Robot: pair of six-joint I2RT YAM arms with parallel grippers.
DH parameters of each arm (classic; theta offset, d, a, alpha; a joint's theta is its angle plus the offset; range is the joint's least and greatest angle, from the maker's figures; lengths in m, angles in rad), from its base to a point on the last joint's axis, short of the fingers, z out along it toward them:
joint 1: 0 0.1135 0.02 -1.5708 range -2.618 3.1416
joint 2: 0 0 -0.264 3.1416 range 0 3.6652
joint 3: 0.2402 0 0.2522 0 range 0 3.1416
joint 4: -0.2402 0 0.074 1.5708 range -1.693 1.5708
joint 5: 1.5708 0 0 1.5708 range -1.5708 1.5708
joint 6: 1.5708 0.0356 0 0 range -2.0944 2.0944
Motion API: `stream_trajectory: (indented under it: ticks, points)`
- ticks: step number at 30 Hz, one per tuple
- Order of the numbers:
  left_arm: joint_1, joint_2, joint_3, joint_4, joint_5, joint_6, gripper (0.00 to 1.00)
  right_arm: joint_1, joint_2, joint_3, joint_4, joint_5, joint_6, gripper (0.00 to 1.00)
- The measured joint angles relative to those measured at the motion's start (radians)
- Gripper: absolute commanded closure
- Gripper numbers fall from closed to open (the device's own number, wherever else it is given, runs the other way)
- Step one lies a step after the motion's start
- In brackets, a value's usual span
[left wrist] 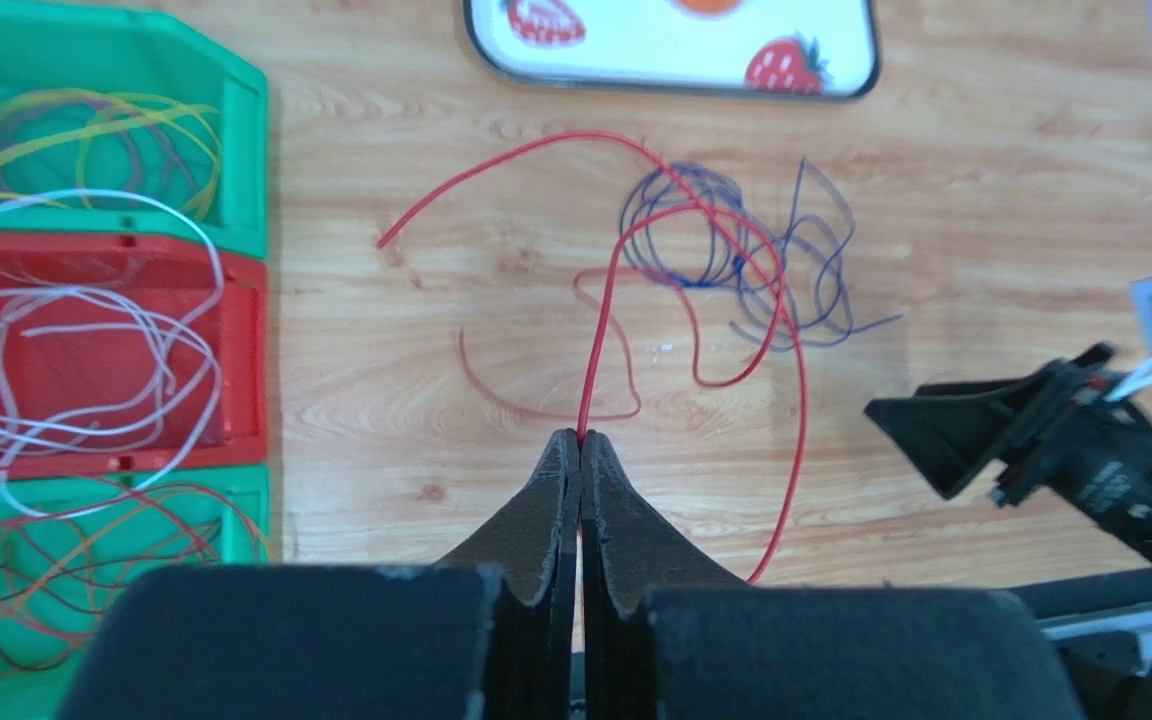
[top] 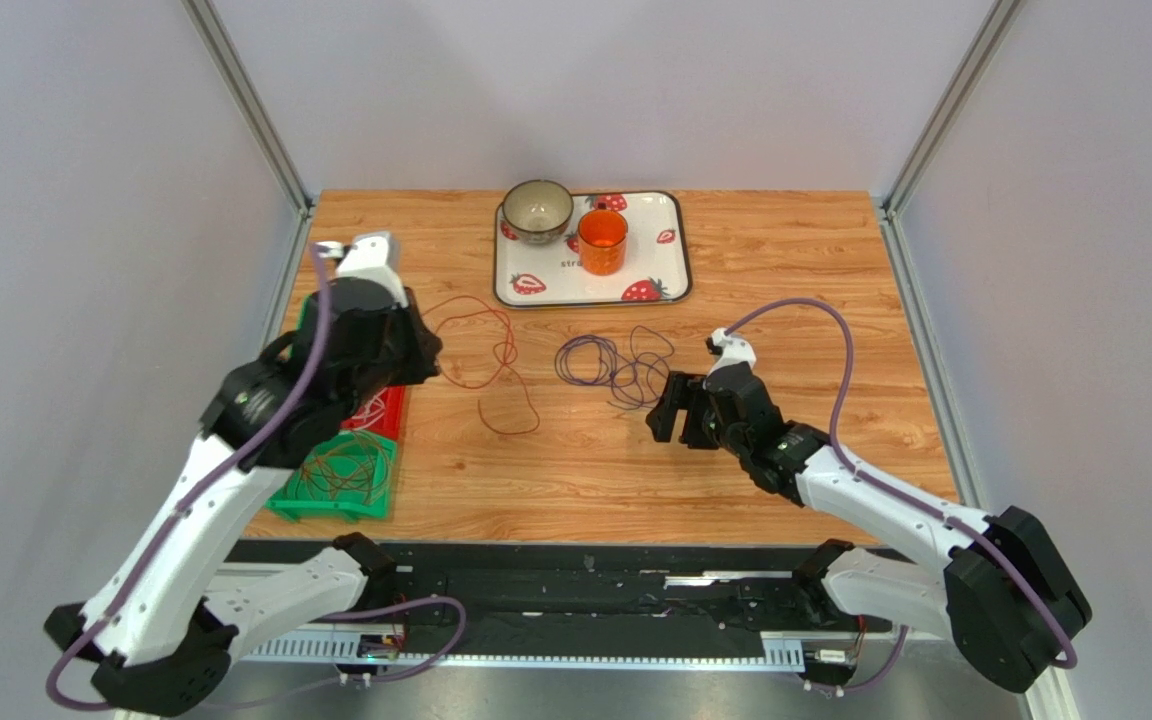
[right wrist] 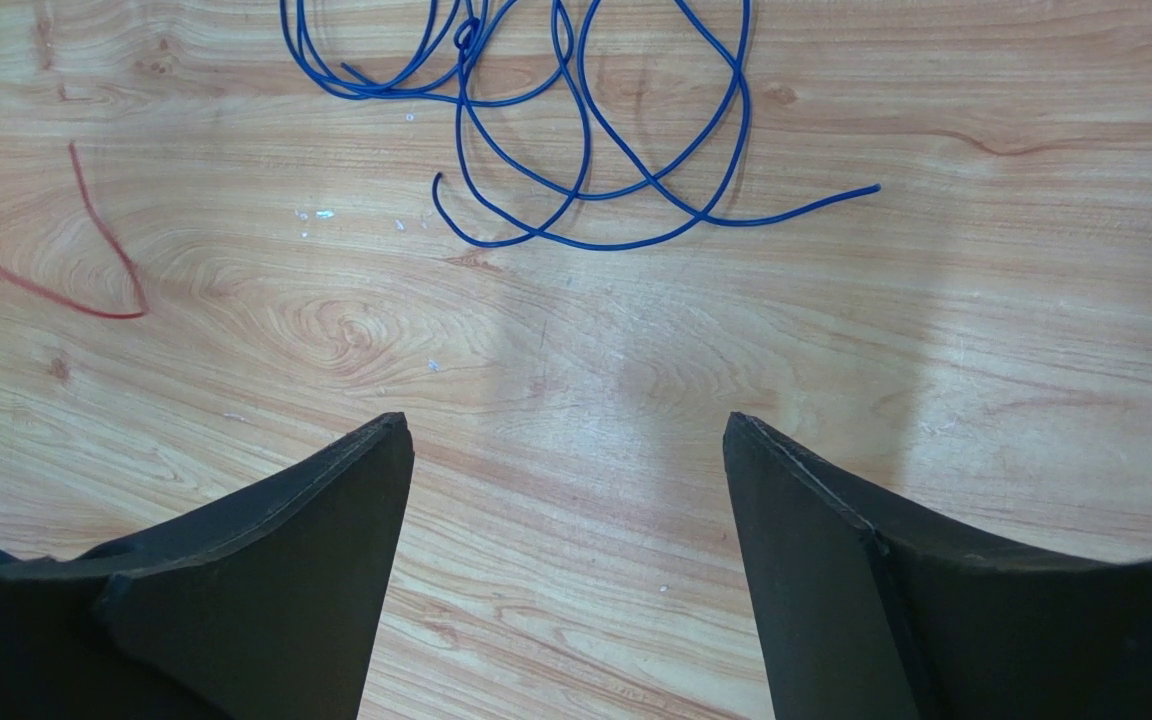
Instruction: Untangle the cables
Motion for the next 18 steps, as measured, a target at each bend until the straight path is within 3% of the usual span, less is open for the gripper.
stream_trajectory:
  ticks: [9,18]
  points:
    - [0.001,-0.163,0.333,-0.213,-0.138,0.035,1.00,0.000,0.008,0.010,-0.011,0.000,-0.005,0.20]
    - [0.001,-0.182,0.609,-0.343,-0.284,0.081,1.00,0.000,0.016,0.011,-0.013,0.000,-0.007,0.20]
